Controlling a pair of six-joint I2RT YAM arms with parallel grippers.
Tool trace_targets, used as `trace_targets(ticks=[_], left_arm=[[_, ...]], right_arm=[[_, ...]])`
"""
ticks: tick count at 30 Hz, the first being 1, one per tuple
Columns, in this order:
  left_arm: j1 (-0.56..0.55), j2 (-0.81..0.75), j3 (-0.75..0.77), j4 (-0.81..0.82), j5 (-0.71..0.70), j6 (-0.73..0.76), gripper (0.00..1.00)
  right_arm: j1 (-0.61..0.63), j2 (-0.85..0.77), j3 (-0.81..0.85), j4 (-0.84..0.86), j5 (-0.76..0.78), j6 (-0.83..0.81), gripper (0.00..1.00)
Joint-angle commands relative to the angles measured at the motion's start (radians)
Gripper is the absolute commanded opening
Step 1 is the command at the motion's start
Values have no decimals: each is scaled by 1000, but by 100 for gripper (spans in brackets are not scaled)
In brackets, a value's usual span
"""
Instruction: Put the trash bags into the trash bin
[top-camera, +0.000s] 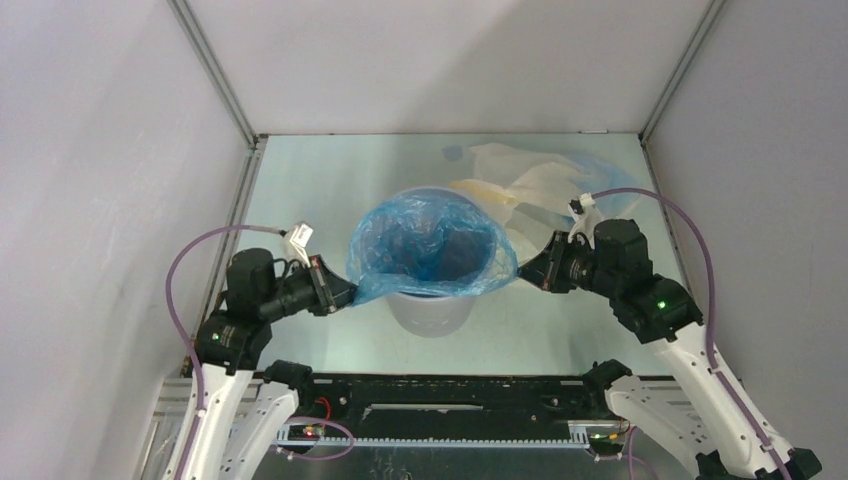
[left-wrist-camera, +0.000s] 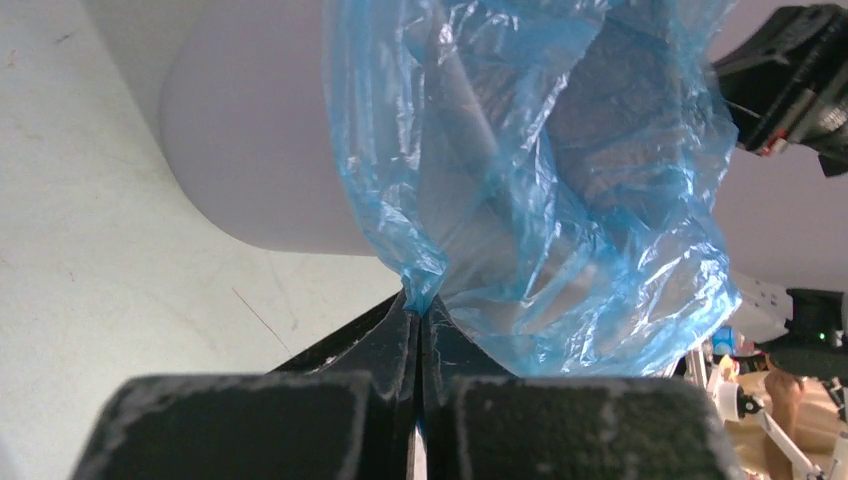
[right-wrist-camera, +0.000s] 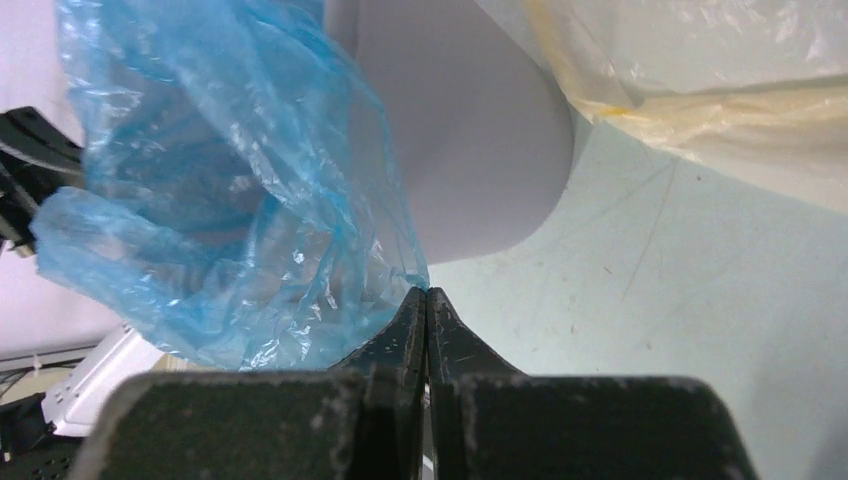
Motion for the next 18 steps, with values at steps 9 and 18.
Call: trace_targets(ticks=[9,18], left_arm=[[4,-130,-57,19,92,10,0],[4,-185,-154,84,-61,23,0]], right_arm=[[49,-28,-93,-19,17,-9,0],[68,24,-150,95,65,13,0]])
